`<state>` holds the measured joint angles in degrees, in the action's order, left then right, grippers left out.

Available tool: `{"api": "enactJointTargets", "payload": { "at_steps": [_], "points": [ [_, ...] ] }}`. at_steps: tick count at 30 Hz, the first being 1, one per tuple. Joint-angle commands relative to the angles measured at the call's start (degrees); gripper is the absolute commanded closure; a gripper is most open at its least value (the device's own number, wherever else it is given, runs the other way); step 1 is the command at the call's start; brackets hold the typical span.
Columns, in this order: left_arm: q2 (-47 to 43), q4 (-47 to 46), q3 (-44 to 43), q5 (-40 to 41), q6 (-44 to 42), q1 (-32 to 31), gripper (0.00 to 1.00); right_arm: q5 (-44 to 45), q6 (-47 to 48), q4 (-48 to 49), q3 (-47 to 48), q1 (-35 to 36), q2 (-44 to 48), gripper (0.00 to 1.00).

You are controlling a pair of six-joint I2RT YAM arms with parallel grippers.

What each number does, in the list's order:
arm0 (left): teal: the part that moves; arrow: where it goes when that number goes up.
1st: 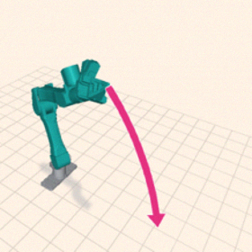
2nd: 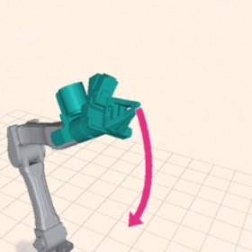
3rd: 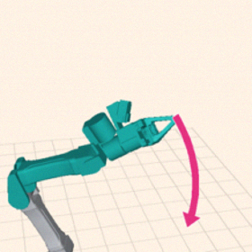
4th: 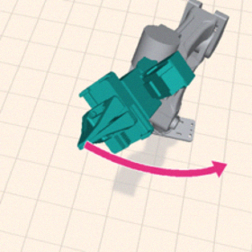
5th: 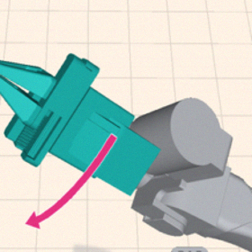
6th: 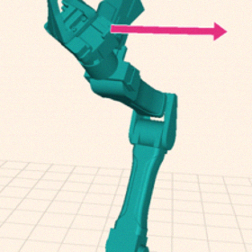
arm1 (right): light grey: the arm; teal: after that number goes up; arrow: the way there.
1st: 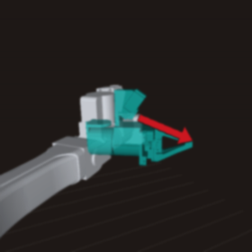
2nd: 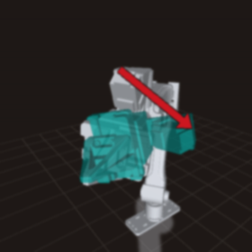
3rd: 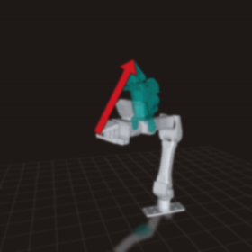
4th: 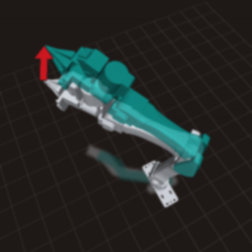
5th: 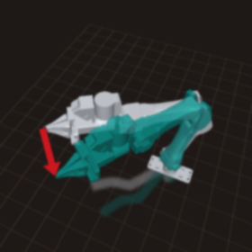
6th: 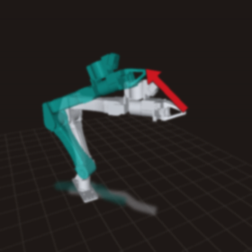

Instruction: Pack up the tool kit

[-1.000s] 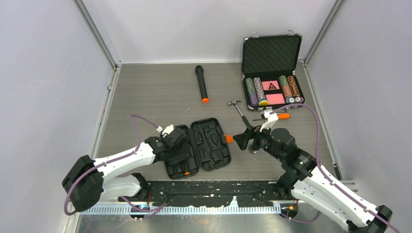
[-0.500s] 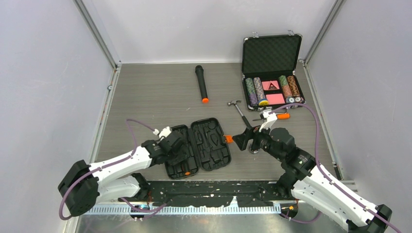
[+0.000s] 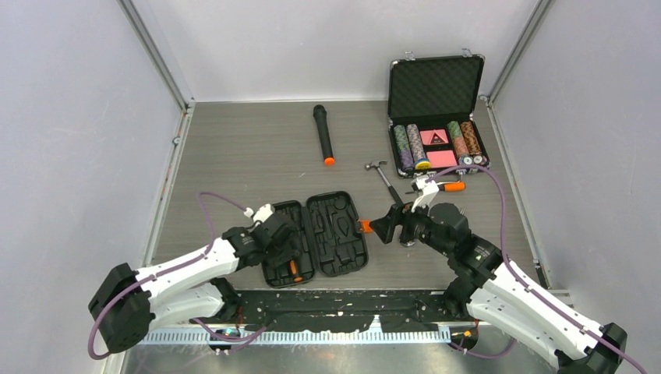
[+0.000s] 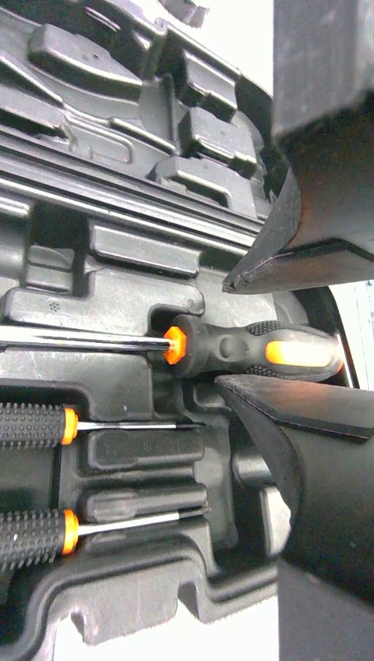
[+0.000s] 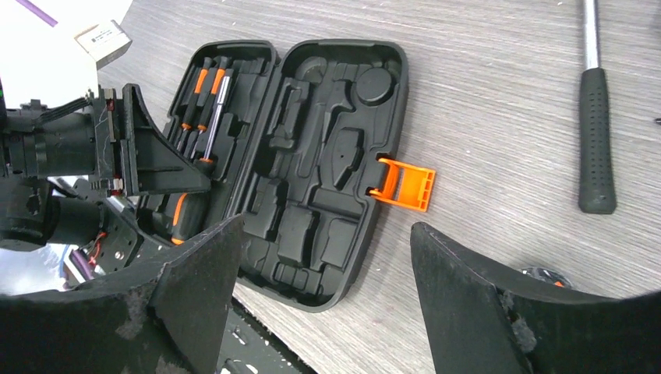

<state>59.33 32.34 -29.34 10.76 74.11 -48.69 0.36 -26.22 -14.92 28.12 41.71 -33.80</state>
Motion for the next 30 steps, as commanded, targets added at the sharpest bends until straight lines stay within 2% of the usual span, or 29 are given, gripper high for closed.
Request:
{"api": "enactJointTargets", "payload": {
  "at_steps": [1,5,10,13,16,19,23,30],
  "points": [
    [-2.64,6.21,-2.90,2.29,-4.84,0.01,0.58,-4.45,-0.96,3.59,2.45,-0.14,-1.61,0.19],
    [-4.37,9.19,-5.14,2.09,-9.64,2.44,0.62,-8.14,-2.97,7.90,2.68,1.09,-6.11,0.24],
    [-8.44,12.99,-4.50,3.00,-13.47,5.34,0.58,-6.48,-4.45,11.13,4.34,6.64,-13.03,0.26],
    [-11.26,13.69,-2.24,3.42,-15.00,9.13,0.56,-3.67,-4.39,11.84,6.30,12.15,-20.13,0.27],
    [-13.63,13.00,-0.02,2.37,-17.35,15.08,0.55,-1.75,-4.51,10.49,9.52,14.73,-28.02,0.30],
    [-14.24,11.89,1.55,0.58,-19.80,19.32,0.55,-0.82,-4.66,6.83,12.36,15.05,-33.49,0.33],
    [-12.48,9.96,2.40,-2.54,-22.76,21.25,0.55,0.83,-4.11,1.32,14.83,14.70,-40.26,0.33],
    [-8.02,5.30,4.99,-17.29,-23.98,20.88,0.59,0.43,-2.01,-2.41,12.08,7.70,-43.65,0.33]
  ]
}}
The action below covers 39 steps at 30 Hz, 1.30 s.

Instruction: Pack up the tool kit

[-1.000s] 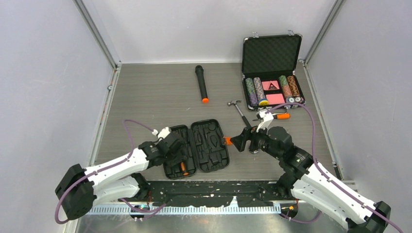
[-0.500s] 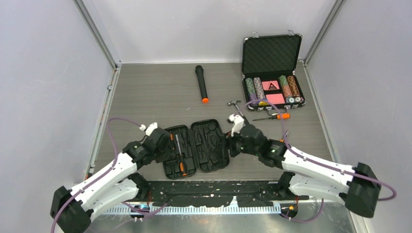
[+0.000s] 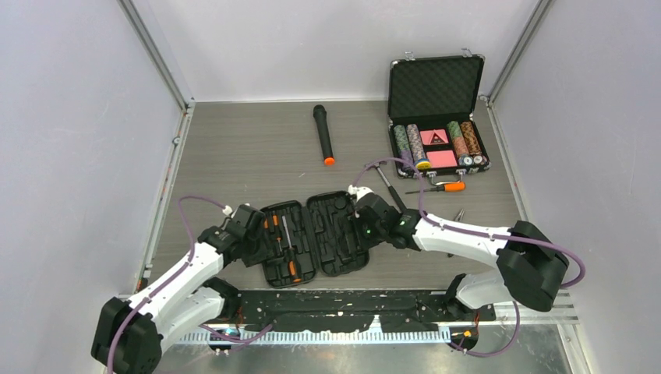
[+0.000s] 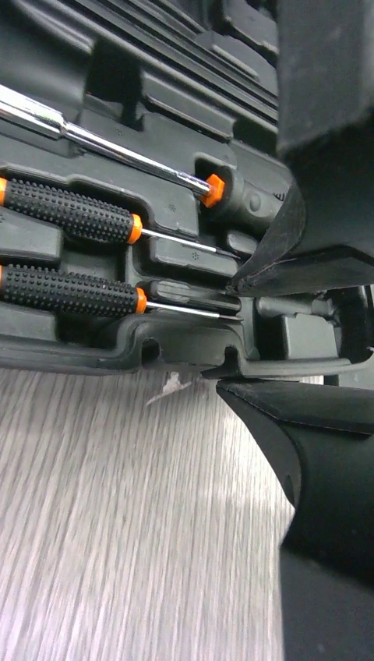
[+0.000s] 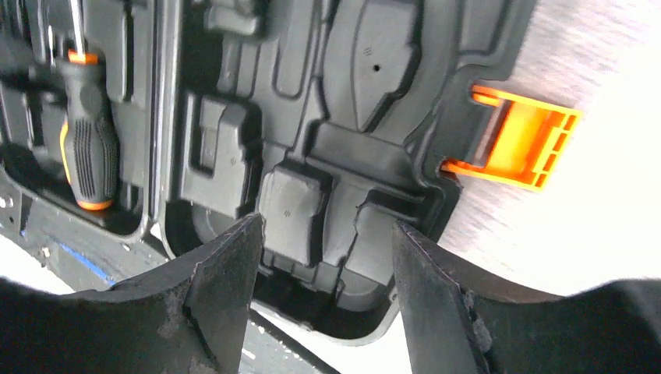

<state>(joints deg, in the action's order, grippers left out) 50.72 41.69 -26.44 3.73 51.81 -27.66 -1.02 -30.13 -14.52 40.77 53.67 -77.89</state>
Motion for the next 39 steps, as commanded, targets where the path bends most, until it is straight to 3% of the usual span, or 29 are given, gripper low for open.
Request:
{"api": "enactJointTargets", "payload": {
  "at_steps": [1,7,12,17,21,26,32,39],
  "points": [
    [-0.03,-4.67,2.63,-11.38,-0.60,-0.73,0.60,1.81,2.31,-3.02,-1.24,-5.23,0.91,0.33],
    [-3.06,-8.05,4.21,-13.27,7.06,-10.52,0.64,6.81,7.29,-5.96,-0.25,-13.76,2.81,0.33],
    [-8.60,-4.64,2.04,-10.49,10.09,-13.20,0.64,7.23,11.83,-8.40,4.57,-13.84,6.20,0.33],
    [-13.63,1.72,-4.54,-0.55,7.87,-13.12,0.63,5.89,11.56,-8.47,6.95,-8.92,13.16,0.34],
    [-7.91,0.22,-10.81,2.85,3.72,-11.72,0.63,3.84,6.77,-6.01,7.31,-1.41,13.78,0.37],
    [4.63,-4.51,-17.49,2.23,0.16,-10.30,0.63,3.52,0.72,-3.92,7.82,7.29,7.87,0.42],
    [15.08,-6.80,-21.08,2.17,-1.79,-8.82,0.65,3.30,-4.78,-4.55,9.41,11.29,0.10,0.48],
    [20.32,-9.35,-21.01,-0.82,-1.80,-8.55,0.72,3.72,-6.25,-6.85,12.58,14.01,-6.63,0.50]
  ]
}}
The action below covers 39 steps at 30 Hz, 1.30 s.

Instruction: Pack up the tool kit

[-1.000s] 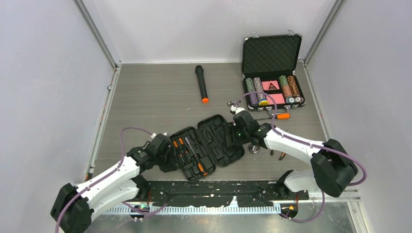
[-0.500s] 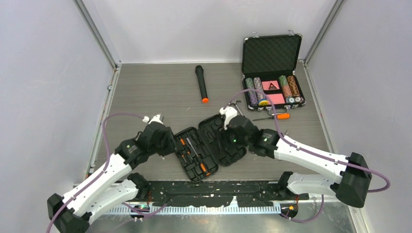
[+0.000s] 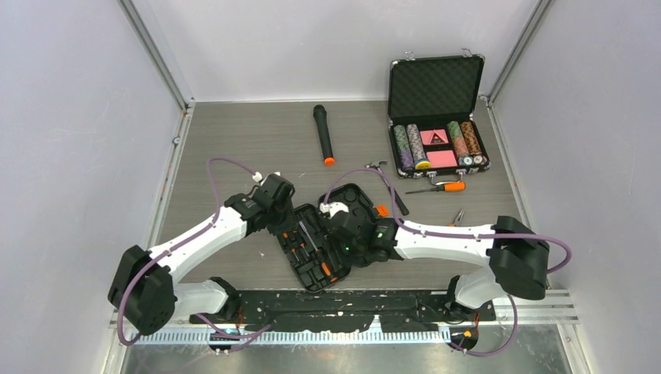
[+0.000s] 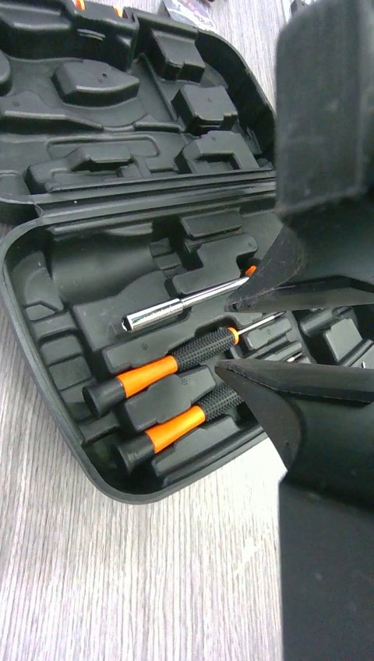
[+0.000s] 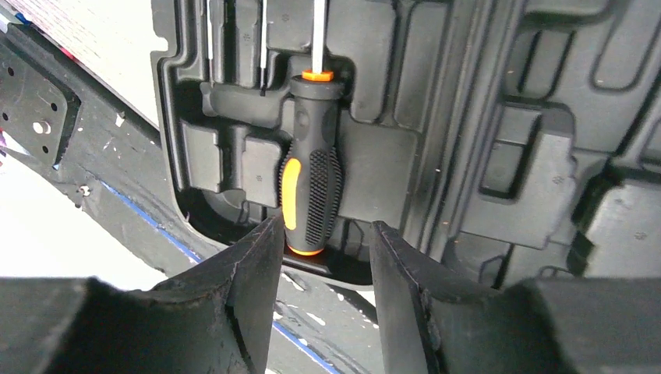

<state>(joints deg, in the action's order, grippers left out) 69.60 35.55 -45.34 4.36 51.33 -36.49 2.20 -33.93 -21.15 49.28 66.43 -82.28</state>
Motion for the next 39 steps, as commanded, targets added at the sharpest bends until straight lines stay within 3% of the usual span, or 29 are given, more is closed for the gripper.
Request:
{"api": "enactJointTargets", "payload": {
  "at_steps": [1,15,25,39],
  "points": [
    [1.82,-3.34,-2.19,-1.67,-1.39,0.27,0.72,0.48,-2.41,-0.50,4.34,1.60,-2.69,0.51],
    [4.84,-4.59,-2.32,-3.72,-0.81,0.27,0.75,-0.17,-2.83,-3.39,7.82,2.93,-9.41,0.59],
    [8.16,-4.39,-3.78,-3.69,0.09,0.28,0.82,0.32,-3.85,-5.47,7.43,2.97,-12.91,0.81],
    [15.08,-4.14,-6.73,-2.35,2.97,0.67,0.93,0.31,-3.57,-5.44,7.12,3.11,-13.38,0.84]
  ]
}}
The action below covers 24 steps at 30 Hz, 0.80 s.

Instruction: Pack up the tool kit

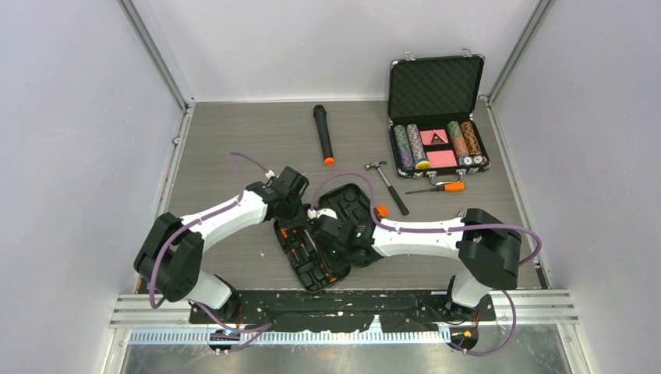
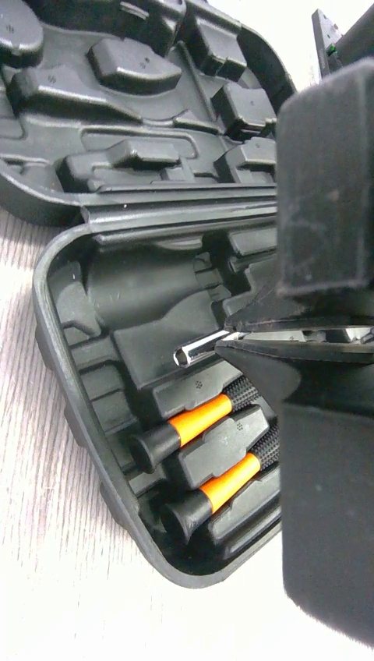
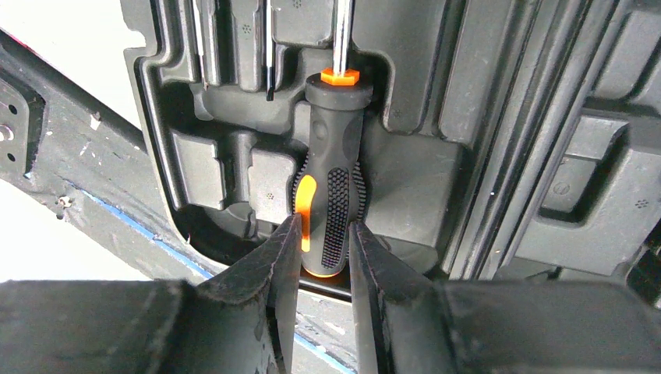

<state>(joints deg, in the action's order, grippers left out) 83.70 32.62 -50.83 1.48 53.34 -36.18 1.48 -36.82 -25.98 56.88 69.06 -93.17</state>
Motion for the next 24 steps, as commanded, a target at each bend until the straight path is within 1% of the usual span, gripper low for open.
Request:
{"api": "enactJointTargets", "payload": {
  "at_steps": [1,4,7,10,16,24],
  "points": [
    [1.36,-1.44,-1.05,0.42,1.16,0.29,0.93,0.95,-0.74,-0.54,-0.60,0.47,-2.45,0.84],
    [3.09,-1.55,-1.12,0.28,1.34,0.38,0.95,0.73,-0.72,-0.35,-0.67,0.45,-2.59,0.84],
    [5.05,-1.18,-1.58,0.26,1.16,0.39,0.99,0.59,-0.65,-0.40,-0.72,0.42,-2.72,0.86],
    [7.26,-0.12,-2.30,-0.12,0.53,0.35,1.00,0.57,-0.76,-0.62,-0.87,0.42,-2.76,0.88],
    [14.02,6.72,-7.21,0.02,-1.89,0.09,1.00,0.35,-0.60,-1.07,-0.68,0.43,-3.22,0.94],
    [23.91,14.30,-13.53,0.40,-3.77,-1.17,1.00,-0.68,-0.14,-1.44,0.32,0.40,-4.72,0.94]
  ]
}}
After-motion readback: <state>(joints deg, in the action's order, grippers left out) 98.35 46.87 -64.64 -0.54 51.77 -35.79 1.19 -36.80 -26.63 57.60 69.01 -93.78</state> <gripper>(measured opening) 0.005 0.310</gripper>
